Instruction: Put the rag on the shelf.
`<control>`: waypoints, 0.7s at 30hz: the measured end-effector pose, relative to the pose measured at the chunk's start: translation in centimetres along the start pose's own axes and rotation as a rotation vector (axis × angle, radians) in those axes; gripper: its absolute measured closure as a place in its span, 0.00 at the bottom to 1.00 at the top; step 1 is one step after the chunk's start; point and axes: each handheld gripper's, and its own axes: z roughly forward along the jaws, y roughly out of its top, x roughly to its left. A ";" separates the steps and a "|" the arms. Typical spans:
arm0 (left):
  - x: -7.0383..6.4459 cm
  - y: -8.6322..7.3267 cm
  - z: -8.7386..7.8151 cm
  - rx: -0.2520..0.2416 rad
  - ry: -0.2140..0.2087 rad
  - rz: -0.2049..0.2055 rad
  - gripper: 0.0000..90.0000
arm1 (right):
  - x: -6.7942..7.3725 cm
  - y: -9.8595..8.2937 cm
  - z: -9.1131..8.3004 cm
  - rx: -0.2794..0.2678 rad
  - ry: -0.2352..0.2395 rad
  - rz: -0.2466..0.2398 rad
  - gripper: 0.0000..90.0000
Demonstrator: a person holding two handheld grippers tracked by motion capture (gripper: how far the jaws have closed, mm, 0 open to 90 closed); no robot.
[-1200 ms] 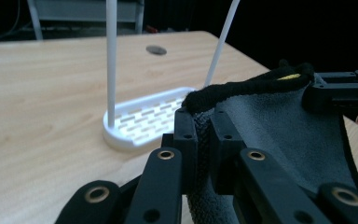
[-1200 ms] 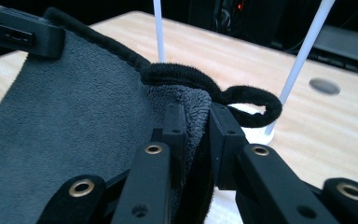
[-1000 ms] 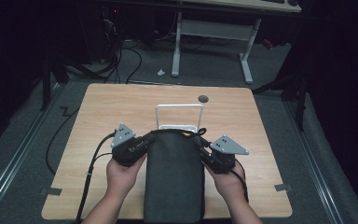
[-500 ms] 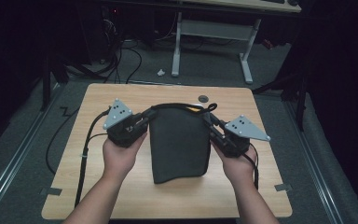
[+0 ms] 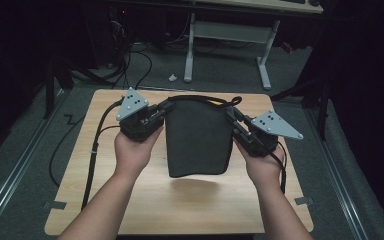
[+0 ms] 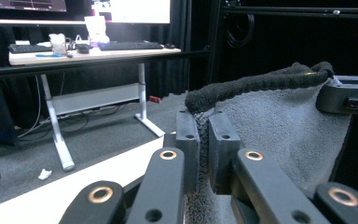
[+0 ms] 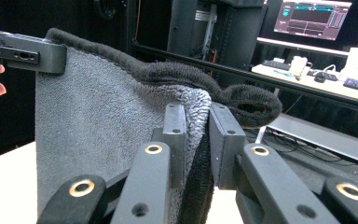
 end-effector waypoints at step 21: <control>5.0 1.5 5.1 0.036 0.077 0.018 0.94 | -2.7 1.8 6.5 0.062 0.001 0.016 0.88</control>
